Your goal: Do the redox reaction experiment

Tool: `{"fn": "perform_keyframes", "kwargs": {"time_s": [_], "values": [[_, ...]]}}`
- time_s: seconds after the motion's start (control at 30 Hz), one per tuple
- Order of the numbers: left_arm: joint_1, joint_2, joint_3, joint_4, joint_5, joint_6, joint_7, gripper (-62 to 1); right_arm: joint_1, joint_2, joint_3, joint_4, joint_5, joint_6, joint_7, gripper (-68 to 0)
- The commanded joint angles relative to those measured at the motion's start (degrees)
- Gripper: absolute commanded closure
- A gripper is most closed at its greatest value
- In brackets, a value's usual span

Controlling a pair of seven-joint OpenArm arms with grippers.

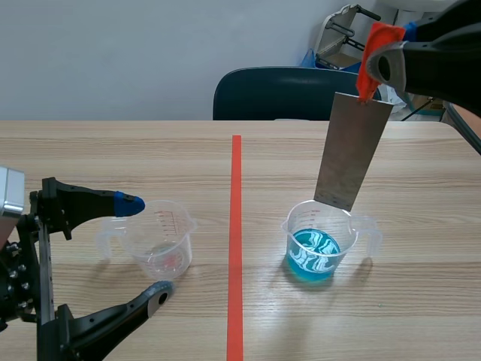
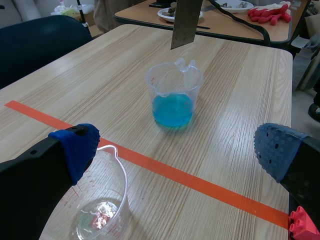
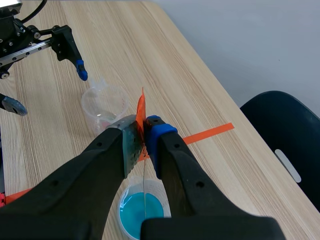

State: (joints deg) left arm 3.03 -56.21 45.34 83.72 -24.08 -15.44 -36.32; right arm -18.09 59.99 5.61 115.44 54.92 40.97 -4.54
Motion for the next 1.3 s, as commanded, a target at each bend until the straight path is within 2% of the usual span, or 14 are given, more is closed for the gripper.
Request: {"fn": "perform_keyframes", "kwargs": {"time_s": [0.0,0.23,0.37,0.63,1.27], "values": [[0.1,0.2,-0.6,0.3,-0.3,-0.2,-1.1,-62.3,0.9,0.3,0.0,0.1,0.8,-0.1,0.9,-0.8],[0.1,0.2,-0.6,0.3,-0.3,-0.2,-1.1,-62.3,0.9,0.3,0.0,0.1,0.8,0.9,0.9,-0.9],[0.1,0.2,-0.6,0.3,-0.3,-0.2,-1.2,-62.3,0.9,0.3,-0.5,-0.7,0.3,0.9,2.8,-0.9],[0.1,0.2,-0.6,0.3,-0.3,-0.2,-1.2,-62.3,0.9,-0.7,-3.0,-2.3,-4.5,1.7,6.9,-0.9],[0.1,0.2,-0.6,0.3,-0.3,-0.2,-1.2,-62.3,1.4,-3.2,-10.0,-6.8,-15.0,1.7,15.4,-0.9]]}}
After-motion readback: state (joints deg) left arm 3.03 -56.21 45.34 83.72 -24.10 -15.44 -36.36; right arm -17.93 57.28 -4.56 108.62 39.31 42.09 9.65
